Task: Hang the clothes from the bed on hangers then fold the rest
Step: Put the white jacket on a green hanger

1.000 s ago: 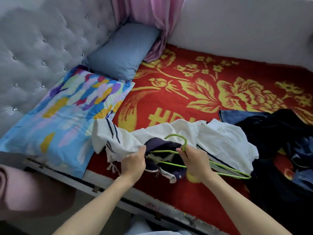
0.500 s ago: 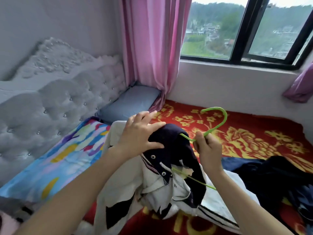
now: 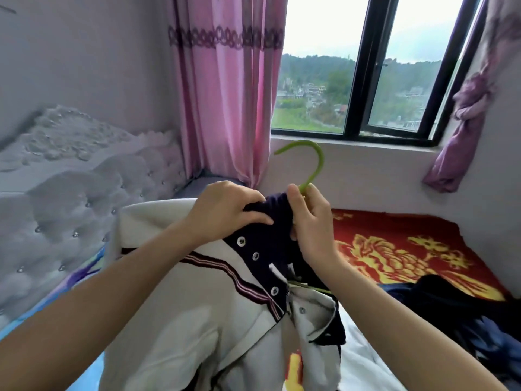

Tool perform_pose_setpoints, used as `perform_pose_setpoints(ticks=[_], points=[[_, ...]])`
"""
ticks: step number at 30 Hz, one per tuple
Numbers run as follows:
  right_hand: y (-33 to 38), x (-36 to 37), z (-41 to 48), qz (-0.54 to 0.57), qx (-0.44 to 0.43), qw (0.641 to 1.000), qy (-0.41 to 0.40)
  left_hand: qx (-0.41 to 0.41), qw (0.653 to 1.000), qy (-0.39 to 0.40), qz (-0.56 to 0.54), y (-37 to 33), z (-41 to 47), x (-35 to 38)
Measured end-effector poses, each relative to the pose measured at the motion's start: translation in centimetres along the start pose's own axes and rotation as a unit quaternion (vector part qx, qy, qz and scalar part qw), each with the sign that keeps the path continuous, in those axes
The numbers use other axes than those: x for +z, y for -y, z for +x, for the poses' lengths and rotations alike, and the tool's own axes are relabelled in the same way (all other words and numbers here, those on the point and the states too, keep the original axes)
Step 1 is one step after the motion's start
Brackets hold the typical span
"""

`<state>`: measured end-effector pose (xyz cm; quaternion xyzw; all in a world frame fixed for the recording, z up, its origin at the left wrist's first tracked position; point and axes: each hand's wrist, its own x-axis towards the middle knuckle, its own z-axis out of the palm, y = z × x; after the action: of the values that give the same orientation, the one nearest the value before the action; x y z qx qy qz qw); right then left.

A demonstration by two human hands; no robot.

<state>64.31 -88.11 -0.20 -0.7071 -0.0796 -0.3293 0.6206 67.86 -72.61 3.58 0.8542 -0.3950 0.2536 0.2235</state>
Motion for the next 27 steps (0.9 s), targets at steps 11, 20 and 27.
perform_pose_setpoints(ticks=[11,20,27], points=[[-3.2,-6.2,1.5,-0.155,-0.025,0.976,-0.151,-0.182,0.956,-0.113,-0.202,4.0,-0.6,-4.2],[-5.2,-5.1,-2.6,-0.054,0.019,0.998,0.034,-0.170,0.924,-0.204,-0.277,4.4,0.3,-6.2],[-6.8,-3.9,-4.8,-0.245,-0.207,0.903,0.285,-0.188,0.908,-0.236,-0.291,5.7,0.3,-7.8]])
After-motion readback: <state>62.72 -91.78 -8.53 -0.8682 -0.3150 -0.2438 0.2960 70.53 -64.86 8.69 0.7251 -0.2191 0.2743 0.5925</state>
